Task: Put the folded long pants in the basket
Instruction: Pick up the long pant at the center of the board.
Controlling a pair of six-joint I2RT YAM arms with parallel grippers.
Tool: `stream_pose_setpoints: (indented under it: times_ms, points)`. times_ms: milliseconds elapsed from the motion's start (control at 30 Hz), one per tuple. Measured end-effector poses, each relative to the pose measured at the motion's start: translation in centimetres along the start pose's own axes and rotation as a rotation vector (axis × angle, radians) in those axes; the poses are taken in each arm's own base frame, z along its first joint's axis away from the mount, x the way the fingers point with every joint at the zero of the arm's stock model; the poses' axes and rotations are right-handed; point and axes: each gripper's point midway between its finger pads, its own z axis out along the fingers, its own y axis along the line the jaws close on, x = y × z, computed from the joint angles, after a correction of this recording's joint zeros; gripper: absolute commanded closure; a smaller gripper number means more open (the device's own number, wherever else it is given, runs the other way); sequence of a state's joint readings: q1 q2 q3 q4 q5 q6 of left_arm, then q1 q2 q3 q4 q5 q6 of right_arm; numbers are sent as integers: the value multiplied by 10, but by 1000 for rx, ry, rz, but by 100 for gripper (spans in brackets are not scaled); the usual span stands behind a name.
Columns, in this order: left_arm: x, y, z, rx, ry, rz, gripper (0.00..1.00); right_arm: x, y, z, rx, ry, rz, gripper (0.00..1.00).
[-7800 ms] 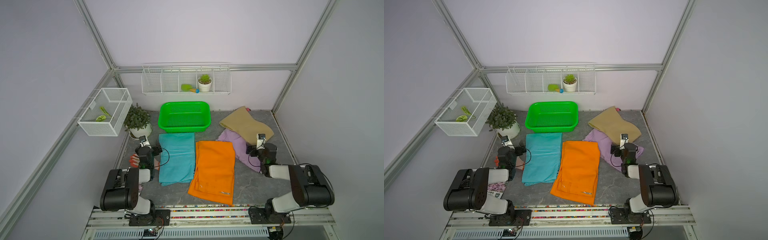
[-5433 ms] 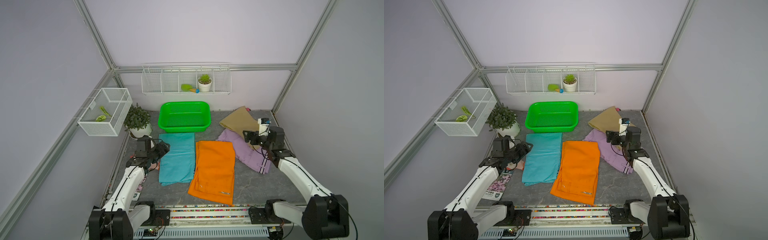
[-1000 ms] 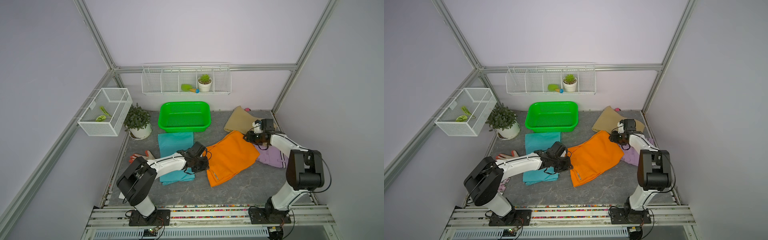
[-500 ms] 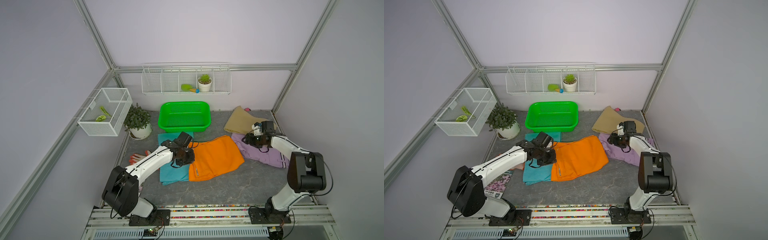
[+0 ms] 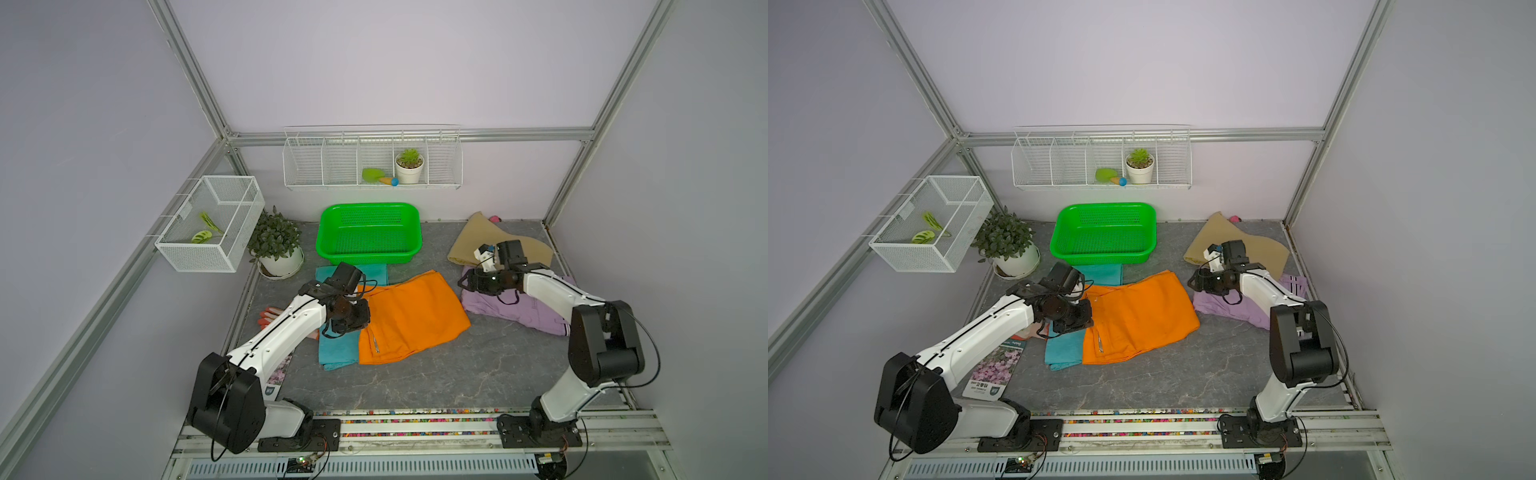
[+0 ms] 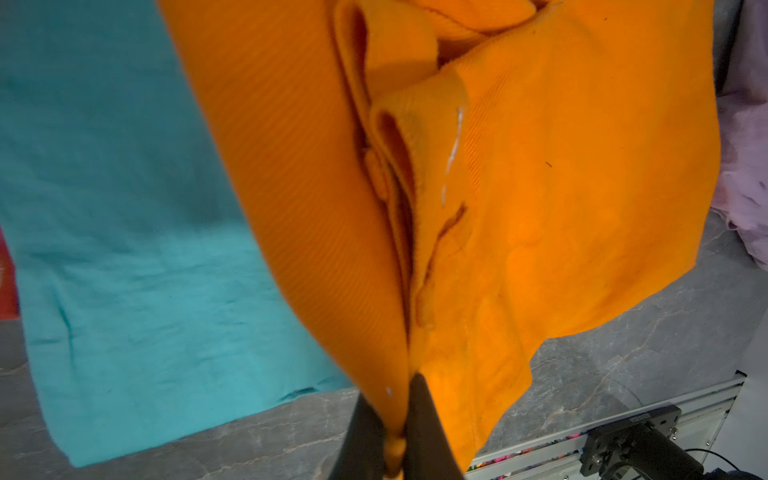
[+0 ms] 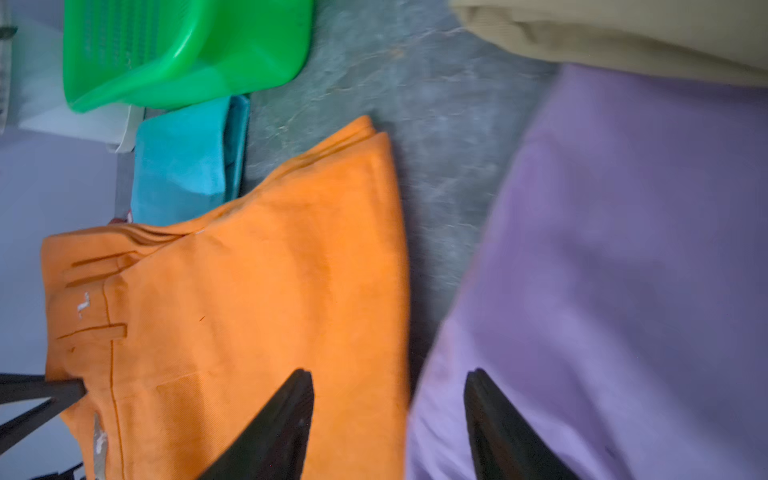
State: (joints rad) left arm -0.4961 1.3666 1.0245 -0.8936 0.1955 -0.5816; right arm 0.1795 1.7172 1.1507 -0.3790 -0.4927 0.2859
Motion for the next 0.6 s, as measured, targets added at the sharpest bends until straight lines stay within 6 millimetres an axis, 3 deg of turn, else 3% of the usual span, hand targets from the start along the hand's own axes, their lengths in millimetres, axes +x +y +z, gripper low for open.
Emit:
stream_pose_setpoints:
  times_ms: [100, 433, 600]
  points:
    - [1, 5, -1, -10, 6, -4, 100, -5, 13, 16, -23, 24, -34, 37]
    - [-3, 11, -11, -7, -16, -19, 100, 15, -10, 65, -27, 162, 33, 41]
    - [-3, 12, -10, -8, -15, -21, 100, 22, -3, 74, -74, 195, 43, 45]
